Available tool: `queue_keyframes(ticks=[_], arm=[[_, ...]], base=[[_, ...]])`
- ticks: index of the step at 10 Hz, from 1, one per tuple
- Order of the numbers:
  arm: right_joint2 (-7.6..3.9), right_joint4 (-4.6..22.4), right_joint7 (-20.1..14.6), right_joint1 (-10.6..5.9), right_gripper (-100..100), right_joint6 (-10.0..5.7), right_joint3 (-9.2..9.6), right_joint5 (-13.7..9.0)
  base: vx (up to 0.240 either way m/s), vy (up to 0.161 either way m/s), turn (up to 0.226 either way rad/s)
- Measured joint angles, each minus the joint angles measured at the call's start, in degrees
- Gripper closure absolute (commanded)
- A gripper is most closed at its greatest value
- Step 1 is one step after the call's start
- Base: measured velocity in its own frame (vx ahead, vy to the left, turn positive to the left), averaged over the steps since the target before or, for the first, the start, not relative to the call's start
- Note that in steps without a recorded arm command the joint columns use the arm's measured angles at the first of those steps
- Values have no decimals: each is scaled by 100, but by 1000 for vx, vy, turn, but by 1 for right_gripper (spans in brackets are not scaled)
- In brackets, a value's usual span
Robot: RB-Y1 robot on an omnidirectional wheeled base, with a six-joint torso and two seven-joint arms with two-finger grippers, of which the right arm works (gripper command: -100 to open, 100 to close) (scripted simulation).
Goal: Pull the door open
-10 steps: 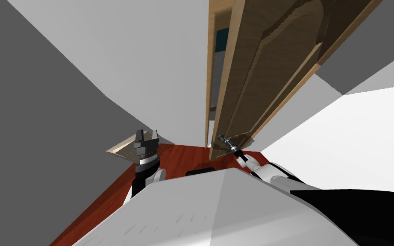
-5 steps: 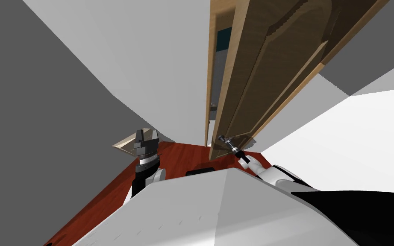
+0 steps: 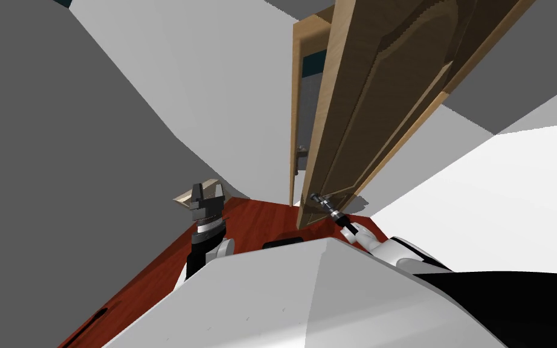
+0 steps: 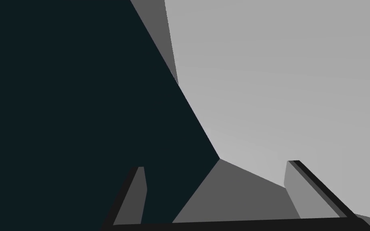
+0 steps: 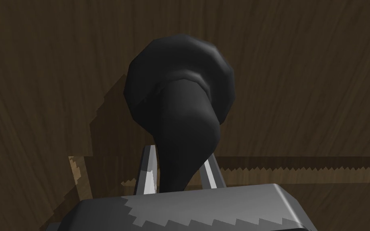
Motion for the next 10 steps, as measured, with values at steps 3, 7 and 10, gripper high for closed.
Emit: queue_keyframes(ticks=[3, 7, 10], arm=[[-95, 24, -58, 89, 100, -170, 32, -33], [-220, 259, -160, 168, 100, -597, 122, -70], [-241, 277, -190, 249, 100, -692, 157, -79]], base=[[-92, -60, 122], [-158, -81, 142], [-199, -110, 218]])
